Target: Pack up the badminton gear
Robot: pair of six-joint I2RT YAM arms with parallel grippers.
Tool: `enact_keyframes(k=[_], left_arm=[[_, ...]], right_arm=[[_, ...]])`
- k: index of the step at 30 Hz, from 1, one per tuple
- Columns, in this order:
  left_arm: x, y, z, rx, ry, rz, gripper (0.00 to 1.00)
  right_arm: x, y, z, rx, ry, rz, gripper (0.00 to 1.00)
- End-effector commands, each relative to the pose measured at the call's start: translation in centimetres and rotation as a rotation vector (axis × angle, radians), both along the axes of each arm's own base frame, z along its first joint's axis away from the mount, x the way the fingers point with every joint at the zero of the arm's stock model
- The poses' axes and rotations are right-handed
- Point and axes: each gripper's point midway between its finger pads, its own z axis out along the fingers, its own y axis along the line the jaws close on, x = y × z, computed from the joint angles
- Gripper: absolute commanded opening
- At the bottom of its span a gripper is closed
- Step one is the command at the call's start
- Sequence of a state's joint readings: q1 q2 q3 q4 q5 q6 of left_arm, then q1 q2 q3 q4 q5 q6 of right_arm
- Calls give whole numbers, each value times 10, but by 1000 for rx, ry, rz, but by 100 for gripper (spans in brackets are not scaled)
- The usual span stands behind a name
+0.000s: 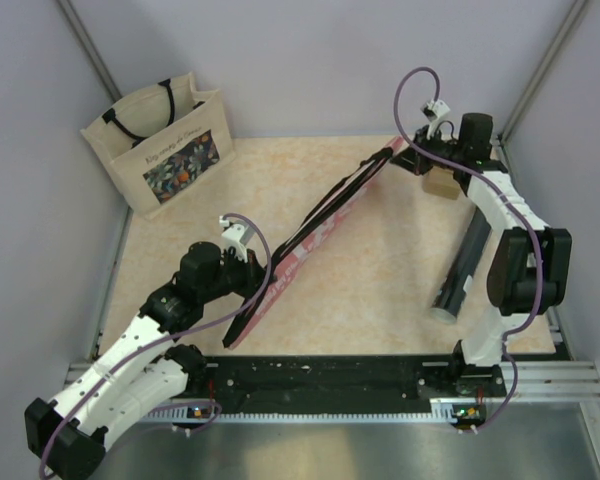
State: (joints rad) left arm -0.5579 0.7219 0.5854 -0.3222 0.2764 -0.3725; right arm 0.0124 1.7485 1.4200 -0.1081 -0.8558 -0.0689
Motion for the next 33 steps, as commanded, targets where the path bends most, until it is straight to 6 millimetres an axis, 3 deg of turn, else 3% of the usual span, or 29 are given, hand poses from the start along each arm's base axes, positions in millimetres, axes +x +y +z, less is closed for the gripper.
enact_keyframes(k=[1, 6, 14, 28, 31, 33], left_arm=[[16, -6, 44, -98, -131, 28, 0], [20, -8, 43, -100, -126, 41, 0], [27, -5, 38, -87, -130, 71, 0], [46, -13, 40, -112, -129, 109, 0], [48, -14, 40, -122, -126, 116, 0], [49, -13, 39, -124, -115, 127, 2]], right_arm=[[-7, 22, 29, -7, -115, 34, 0], [-23, 56, 35, 14, -79, 57, 0], [-71, 116, 35, 88, -5, 132, 0], [-208, 239, 14, 189, 148, 318, 0], [-228, 258, 7, 205, 186, 327, 0], [-228, 262, 0, 205, 215, 298, 0]])
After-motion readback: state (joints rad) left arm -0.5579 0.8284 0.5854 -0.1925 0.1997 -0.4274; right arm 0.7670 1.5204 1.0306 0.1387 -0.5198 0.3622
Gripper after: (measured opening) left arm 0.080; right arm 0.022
